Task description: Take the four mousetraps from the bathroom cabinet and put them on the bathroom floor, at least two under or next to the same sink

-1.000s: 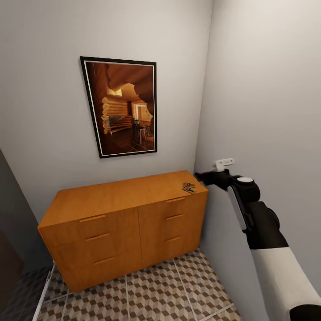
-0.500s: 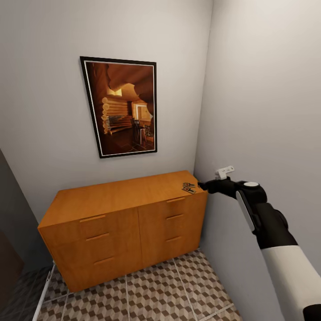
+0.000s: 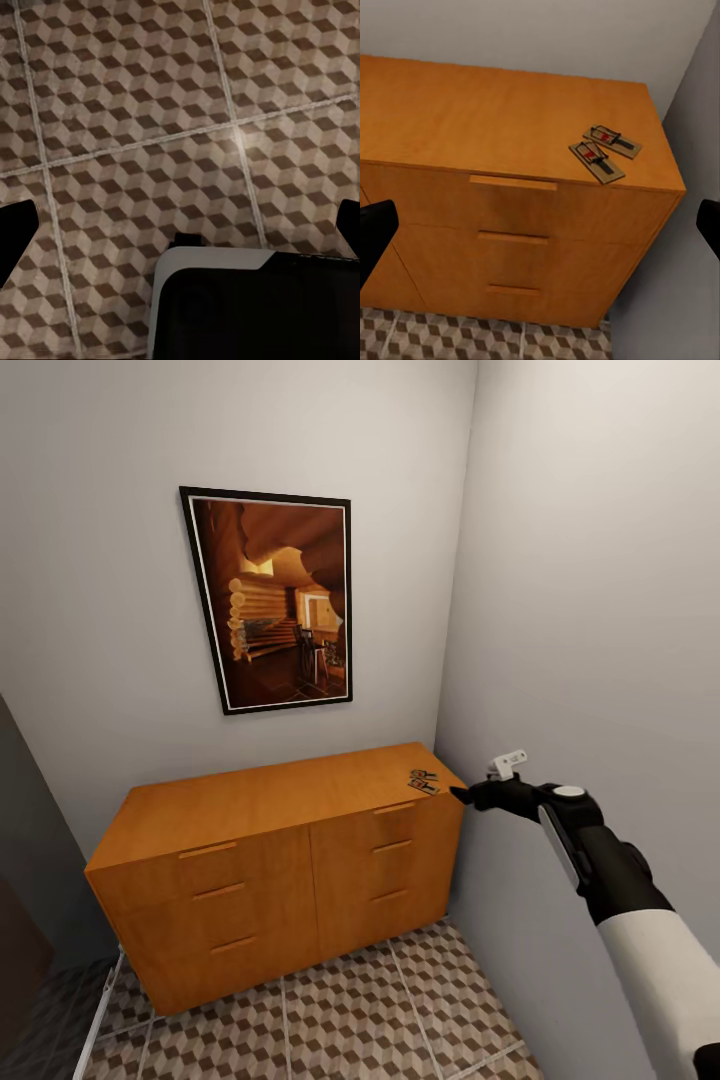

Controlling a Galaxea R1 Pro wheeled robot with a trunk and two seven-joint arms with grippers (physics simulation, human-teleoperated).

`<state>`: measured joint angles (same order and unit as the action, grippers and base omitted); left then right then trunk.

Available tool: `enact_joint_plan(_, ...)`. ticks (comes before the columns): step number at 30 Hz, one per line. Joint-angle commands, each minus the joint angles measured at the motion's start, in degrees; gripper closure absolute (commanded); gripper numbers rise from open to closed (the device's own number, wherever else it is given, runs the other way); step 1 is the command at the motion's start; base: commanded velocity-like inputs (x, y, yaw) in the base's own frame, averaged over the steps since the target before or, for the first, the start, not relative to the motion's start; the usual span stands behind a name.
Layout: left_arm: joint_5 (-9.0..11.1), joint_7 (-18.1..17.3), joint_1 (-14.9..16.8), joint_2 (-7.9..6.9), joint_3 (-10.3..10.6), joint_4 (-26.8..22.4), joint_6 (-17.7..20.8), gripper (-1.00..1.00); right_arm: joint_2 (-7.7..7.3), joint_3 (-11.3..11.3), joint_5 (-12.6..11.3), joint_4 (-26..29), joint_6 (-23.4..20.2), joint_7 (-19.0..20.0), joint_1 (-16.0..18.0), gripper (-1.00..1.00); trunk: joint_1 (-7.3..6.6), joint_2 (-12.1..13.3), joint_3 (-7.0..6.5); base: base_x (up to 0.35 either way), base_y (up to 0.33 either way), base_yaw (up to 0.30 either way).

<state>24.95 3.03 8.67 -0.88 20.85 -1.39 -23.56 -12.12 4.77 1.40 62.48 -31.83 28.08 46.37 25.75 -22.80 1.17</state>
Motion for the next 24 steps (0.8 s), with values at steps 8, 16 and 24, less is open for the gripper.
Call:
enact_joint_plan(8, 0.11, 0.56, 0.03, 0.34, 0.55, 2.25, 0.13, -1.00, -1.06, -0.05, 0.11, -1.35, 1.09, 4.91, -0.04, -1.00, 0.04, -0.12, 0.12, 0.000, 0.000, 0.000)
enact_joint_plan(16, 0.17, 0.72, 0.03, 0.85, 0.52, 2.96, 0.23, -1.00, -1.05, -0.05, 0.03, -5.18, 3.94, 5.90, -0.04, -1.00, 0.04, -0.12, 0.12, 0.000, 0.000, 0.000)
enact_joint_plan(24, 0.28, 0.77, 0.03, 1.41, 0.37, 3.05, 0.23, -1.00, -0.82, -0.03, -0.09, -7.88, 8.06, 6.17, -0.05, -1.00, 0.04, -0.12, 0.12, 0.000, 0.000, 0.000)
